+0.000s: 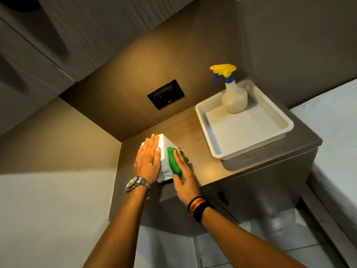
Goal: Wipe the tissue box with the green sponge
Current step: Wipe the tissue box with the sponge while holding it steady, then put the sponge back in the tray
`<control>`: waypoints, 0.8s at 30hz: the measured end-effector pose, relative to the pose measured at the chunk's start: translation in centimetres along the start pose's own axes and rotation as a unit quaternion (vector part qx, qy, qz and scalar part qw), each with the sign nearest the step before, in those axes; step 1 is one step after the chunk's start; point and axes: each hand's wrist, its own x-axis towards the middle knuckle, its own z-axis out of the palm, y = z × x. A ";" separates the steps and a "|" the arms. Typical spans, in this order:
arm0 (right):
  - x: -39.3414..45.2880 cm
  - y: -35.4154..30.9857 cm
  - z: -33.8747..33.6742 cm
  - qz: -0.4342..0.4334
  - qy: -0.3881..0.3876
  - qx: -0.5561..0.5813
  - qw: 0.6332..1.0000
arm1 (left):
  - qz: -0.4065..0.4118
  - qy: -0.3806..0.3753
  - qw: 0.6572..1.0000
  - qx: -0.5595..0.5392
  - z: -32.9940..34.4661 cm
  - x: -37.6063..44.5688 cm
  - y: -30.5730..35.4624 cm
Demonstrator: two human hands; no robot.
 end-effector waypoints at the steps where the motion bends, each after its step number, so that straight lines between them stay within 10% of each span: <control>1: 0.2 -0.7 -0.2 0.016 0.003 0.017 1.000 | 0.000 -0.004 1.000 0.002 -0.1 -0.1 0.1; 7: -2.7 -3.1 -4.8 -0.015 -0.086 0.060 0.994 | 0.002 -0.044 0.999 0.003 -1.2 -0.3 0.5; 15: 3.8 -9.2 -17.0 -0.094 0.035 -0.103 0.990 | 0.001 -0.032 0.999 0.025 -2.2 1.0 3.4; 19: 8.1 -9.4 -20.9 -0.142 -0.001 -0.360 0.922 | 0.052 -0.024 0.998 -0.003 -0.2 2.0 9.5; 24: 9.7 -6.2 -22.3 0.033 -0.156 -0.566 0.809 | 0.042 -0.108 0.993 -0.011 5.3 1.9 15.3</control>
